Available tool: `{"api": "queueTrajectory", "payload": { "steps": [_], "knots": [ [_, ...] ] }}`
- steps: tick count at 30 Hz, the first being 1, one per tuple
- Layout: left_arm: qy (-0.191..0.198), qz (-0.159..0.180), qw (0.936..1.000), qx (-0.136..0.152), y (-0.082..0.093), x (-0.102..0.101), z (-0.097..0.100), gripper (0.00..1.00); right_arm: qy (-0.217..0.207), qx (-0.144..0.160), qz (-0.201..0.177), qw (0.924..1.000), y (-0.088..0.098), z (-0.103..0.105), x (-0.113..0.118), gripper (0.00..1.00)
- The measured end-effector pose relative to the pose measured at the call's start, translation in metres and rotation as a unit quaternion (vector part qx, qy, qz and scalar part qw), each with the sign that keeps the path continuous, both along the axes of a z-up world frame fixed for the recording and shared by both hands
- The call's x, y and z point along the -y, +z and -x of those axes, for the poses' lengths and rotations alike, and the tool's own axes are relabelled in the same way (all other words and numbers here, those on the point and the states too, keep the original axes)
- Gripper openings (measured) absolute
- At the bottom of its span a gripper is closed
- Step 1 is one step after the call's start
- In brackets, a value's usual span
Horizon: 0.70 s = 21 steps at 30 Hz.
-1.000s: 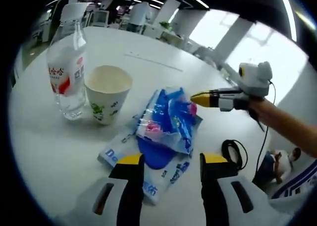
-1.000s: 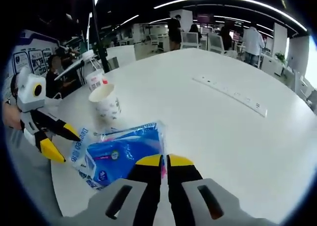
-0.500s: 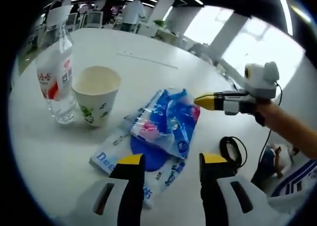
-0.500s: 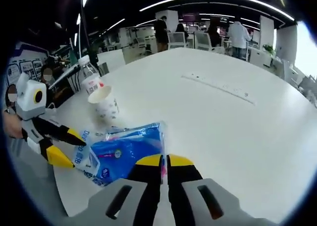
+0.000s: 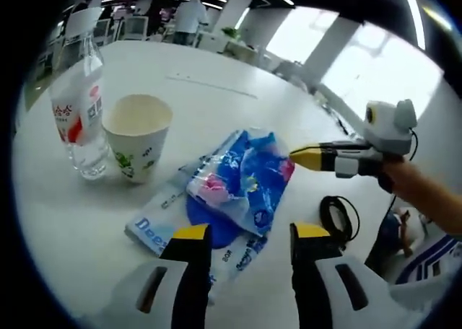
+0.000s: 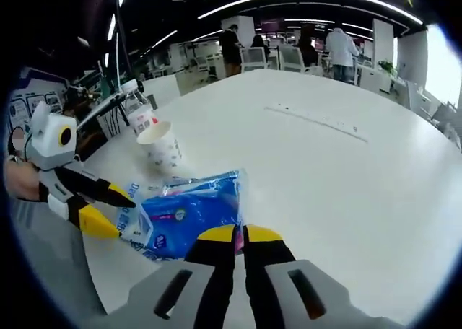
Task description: Arrange the tabletop items into an orderly group along one side of the table until the central work area is clear of visible clutter.
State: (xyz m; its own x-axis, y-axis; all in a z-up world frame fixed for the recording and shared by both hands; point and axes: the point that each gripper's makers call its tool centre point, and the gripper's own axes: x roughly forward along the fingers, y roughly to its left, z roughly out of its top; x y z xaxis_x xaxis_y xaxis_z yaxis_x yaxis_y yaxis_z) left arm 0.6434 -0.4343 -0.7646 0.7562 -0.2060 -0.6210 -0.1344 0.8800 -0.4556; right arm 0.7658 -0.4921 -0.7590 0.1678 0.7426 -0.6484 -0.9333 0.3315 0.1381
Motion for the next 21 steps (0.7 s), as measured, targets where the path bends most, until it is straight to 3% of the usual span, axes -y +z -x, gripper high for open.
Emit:
{"api": "queueTrajectory", "payload": {
  "steps": [13, 21],
  "knots": [
    [0.012, -0.034, 0.9993, 0.003, -0.001, -0.01, -0.005, 0.36, 0.018, 0.018, -0.007, 0.9996, 0.014, 0.002, -0.004, 0.03],
    [0.028, -0.044, 0.9986, -0.008, -0.009, -0.017, -0.003, 0.33, 0.041, 0.025, -0.004, 0.9988, 0.01, 0.007, -0.015, 0.05]
  ]
}}
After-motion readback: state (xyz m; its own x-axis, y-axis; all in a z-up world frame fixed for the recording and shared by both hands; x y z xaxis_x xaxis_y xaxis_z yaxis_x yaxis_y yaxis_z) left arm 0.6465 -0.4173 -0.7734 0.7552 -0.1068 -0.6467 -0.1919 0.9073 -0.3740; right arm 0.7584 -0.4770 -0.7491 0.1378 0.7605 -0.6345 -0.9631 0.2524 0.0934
